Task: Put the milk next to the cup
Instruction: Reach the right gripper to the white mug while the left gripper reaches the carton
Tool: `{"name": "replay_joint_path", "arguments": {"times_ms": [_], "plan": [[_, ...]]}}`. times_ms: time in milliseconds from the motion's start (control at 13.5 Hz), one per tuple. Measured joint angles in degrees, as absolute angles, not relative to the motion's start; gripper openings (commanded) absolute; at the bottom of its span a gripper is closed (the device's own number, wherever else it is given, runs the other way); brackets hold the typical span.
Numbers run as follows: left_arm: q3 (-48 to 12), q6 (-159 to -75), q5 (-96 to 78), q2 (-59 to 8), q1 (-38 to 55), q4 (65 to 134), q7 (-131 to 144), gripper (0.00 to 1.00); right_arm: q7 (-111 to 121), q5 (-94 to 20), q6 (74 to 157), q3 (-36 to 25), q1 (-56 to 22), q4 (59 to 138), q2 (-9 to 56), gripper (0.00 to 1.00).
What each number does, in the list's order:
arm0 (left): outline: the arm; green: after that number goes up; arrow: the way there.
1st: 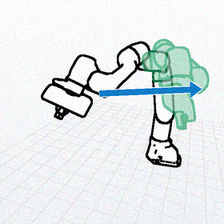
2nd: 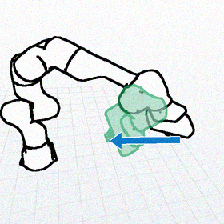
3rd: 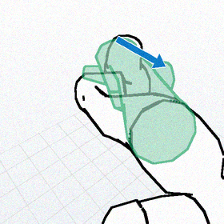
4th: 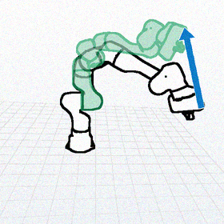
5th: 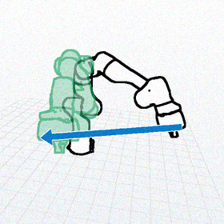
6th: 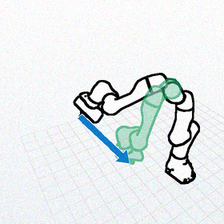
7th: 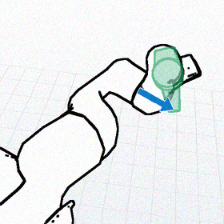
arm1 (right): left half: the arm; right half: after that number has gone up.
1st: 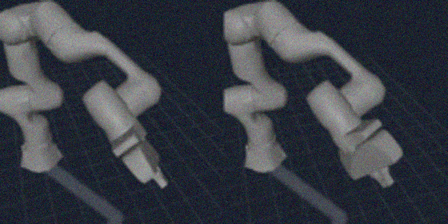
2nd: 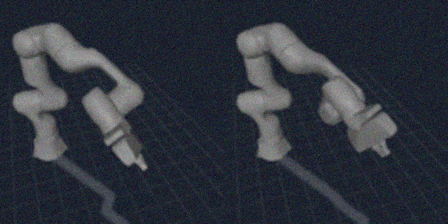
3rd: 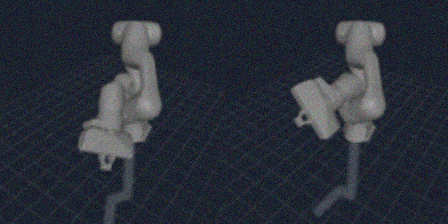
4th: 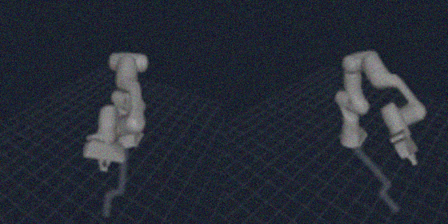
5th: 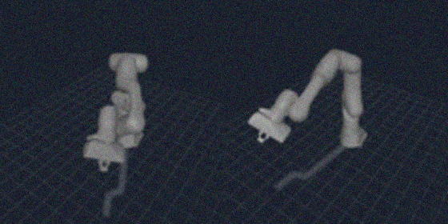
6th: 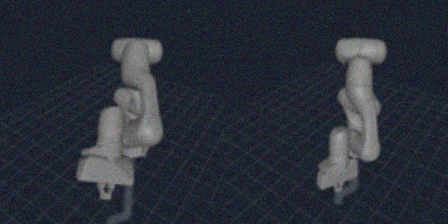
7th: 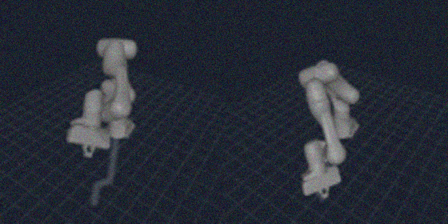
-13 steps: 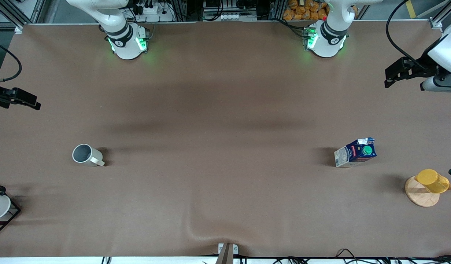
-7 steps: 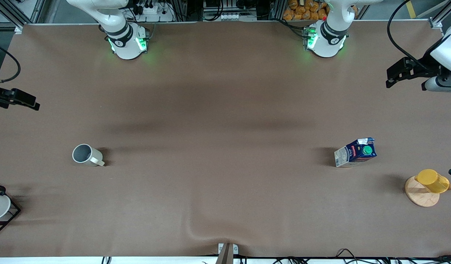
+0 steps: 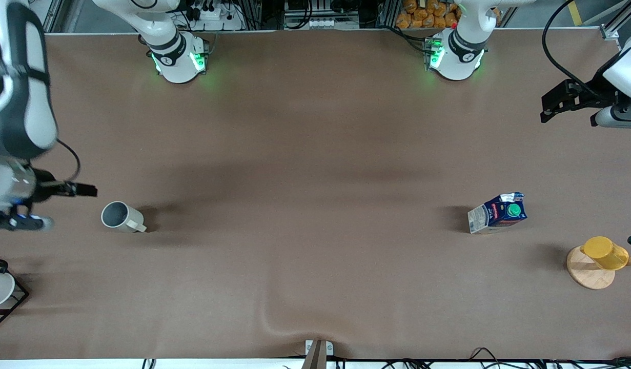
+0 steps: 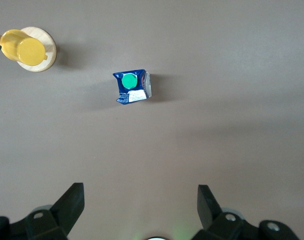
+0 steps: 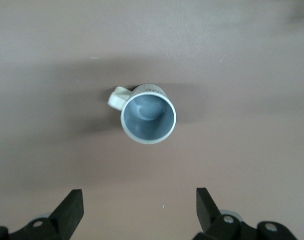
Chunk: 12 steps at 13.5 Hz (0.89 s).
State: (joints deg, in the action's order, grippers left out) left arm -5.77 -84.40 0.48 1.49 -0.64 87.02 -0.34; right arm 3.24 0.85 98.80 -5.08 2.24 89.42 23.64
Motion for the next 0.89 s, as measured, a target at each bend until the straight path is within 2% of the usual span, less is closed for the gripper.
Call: {"name": "replay_joint_path", "arguments": {"times_ms": [223,446,818,892], "plan": [[-5.7,-84.5,0.5,0.9,-0.8,87.6,-0.3,1.00,7.4,0.9,100.2,-5.3,4.4,88.7,31.2,1.00],[-5.7,-87.0,0.5,-0.1,-3.3,89.7,-0.3,1.00,21.1,2.3,103.1,-5.4,5.0,88.2,33.5,1.00],[-5.7,-97.0,0.5,-1.3,-5.2,99.5,-0.3,1.00,26.9,2.4,108.5,-5.4,5.0,88.2,37.0,1.00],[-5.9,-99.8,0.5,-1.7,-5.1,102.0,-0.2,1.00,27.2,2.4,110.2,-5.4,5.0,88.2,37.9,0.59]]}}
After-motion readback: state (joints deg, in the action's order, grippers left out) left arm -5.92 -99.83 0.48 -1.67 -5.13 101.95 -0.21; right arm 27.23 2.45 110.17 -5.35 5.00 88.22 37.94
